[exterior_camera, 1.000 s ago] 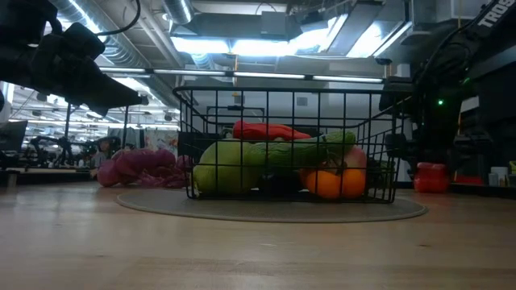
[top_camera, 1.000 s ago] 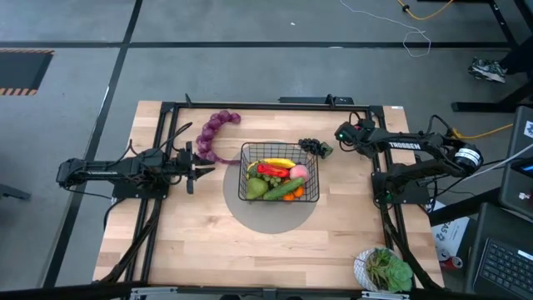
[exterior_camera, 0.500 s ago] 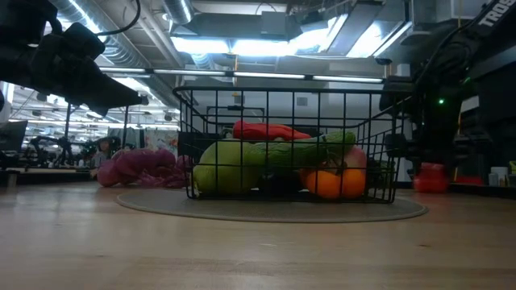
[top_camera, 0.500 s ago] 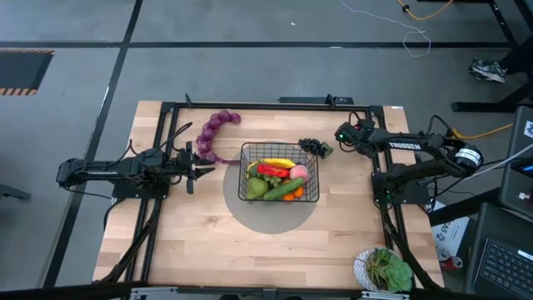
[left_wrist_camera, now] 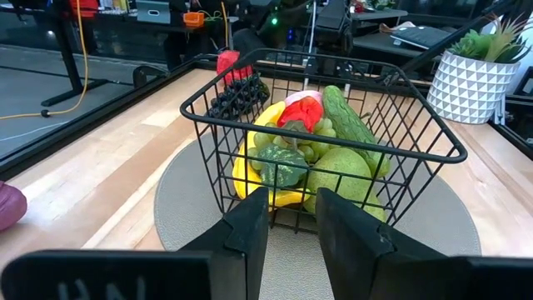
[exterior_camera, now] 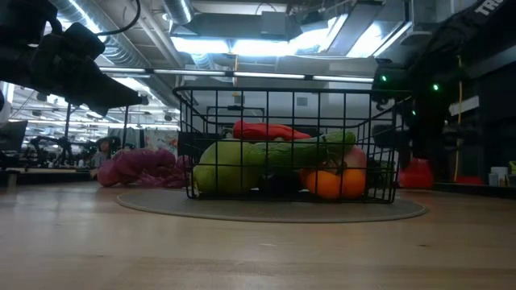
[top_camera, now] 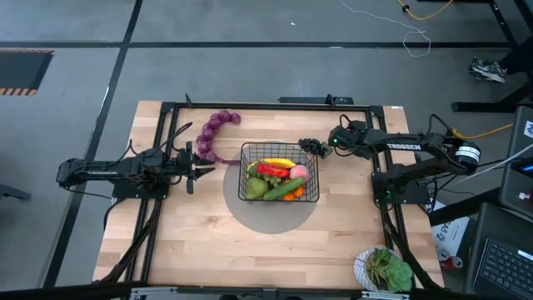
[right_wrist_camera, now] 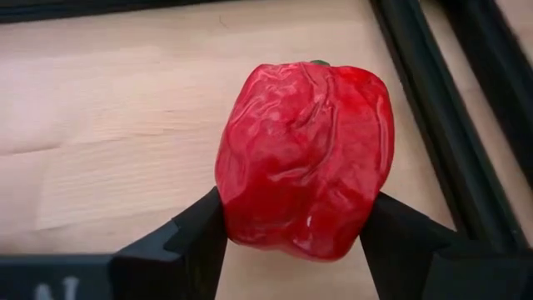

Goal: Build produce basket
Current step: Put the red bell pepper into the wire basket

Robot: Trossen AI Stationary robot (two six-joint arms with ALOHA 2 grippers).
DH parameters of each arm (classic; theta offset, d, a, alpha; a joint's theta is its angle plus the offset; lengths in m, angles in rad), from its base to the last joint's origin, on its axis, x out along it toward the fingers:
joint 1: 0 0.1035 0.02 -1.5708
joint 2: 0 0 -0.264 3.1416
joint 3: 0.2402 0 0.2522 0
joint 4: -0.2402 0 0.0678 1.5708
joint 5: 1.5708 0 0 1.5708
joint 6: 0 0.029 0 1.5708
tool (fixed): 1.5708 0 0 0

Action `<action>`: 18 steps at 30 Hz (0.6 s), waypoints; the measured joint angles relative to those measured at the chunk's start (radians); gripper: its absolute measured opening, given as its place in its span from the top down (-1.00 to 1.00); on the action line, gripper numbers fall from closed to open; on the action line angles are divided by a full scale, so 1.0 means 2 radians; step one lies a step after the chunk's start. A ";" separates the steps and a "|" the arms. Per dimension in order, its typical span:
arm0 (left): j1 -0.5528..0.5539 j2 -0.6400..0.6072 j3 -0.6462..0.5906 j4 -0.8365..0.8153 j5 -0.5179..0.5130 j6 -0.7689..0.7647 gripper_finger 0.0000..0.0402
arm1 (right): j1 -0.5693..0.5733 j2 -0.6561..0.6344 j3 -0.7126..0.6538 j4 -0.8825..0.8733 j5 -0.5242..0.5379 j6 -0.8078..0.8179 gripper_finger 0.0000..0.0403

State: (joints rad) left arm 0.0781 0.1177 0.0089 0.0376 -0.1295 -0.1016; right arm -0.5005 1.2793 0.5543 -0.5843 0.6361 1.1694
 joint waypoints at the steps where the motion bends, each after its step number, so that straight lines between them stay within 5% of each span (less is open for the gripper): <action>1: 0.000 0.000 0.000 0.000 0.000 0.000 0.52 | 0.004 0.000 0.012 -0.015 0.003 -0.001 -0.09; 9: 0.000 0.000 0.000 0.000 0.000 0.000 0.52 | 0.048 0.000 0.111 -0.111 0.020 -0.009 -0.10; 18: 0.000 0.000 0.000 0.000 0.000 0.000 0.52 | 0.104 0.000 0.242 -0.066 0.022 -0.201 -0.10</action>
State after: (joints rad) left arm 0.0784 0.1177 0.0087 0.0376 -0.1295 -0.1017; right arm -0.2928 1.2789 1.0391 -0.7163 0.6801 0.7677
